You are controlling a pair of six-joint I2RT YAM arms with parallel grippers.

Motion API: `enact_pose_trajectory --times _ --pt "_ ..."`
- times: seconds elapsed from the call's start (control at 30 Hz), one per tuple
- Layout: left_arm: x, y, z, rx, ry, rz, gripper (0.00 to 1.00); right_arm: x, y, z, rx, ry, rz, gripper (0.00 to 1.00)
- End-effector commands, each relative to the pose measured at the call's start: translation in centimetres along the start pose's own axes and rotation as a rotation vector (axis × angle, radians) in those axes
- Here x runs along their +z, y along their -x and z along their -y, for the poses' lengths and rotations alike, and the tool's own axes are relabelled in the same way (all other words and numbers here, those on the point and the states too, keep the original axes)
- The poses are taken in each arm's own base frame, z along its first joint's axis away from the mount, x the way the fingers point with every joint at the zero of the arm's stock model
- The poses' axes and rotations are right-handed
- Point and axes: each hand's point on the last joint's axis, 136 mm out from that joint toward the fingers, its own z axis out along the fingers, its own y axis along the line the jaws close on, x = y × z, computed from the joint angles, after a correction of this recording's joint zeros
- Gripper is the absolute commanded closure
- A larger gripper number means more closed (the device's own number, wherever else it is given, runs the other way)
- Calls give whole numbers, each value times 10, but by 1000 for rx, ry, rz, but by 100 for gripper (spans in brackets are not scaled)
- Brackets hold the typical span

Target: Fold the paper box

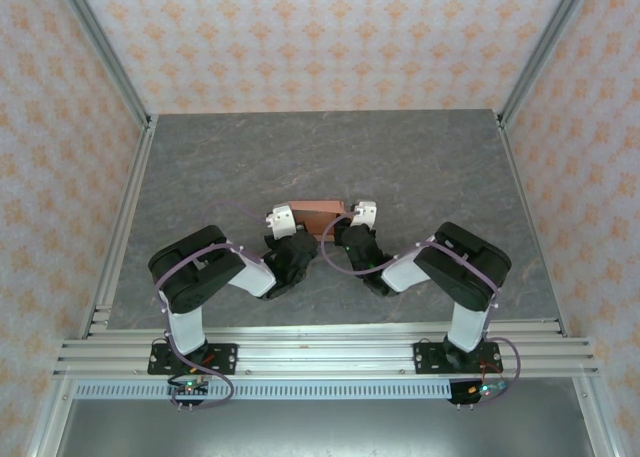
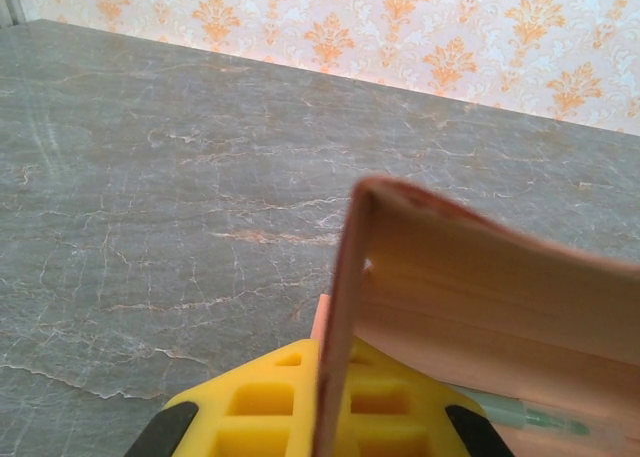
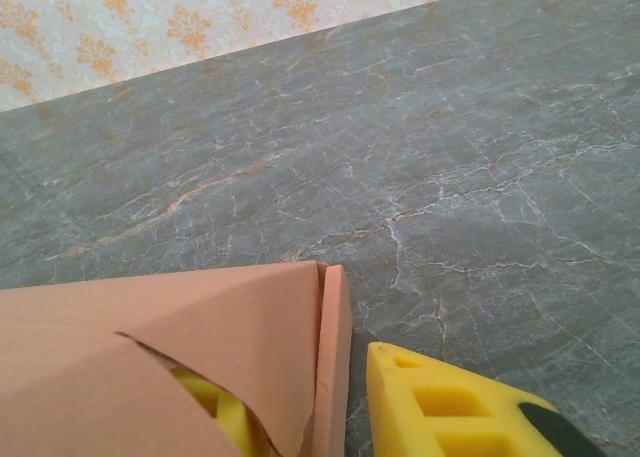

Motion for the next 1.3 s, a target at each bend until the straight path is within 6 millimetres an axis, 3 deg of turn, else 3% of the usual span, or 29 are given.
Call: enact_pose_trajectory --times 0.0,0.5,1.27 --pt "1 -20 -59 217 228 -1 98 -4 -6 41 -43 -170 -19 67" --pt "1 -18 -59 226 242 2 98 -10 -13 30 -68 -120 -71 45" --pt "1 -17 -57 226 244 2 98 -18 -26 13 -181 -72 -153 30"
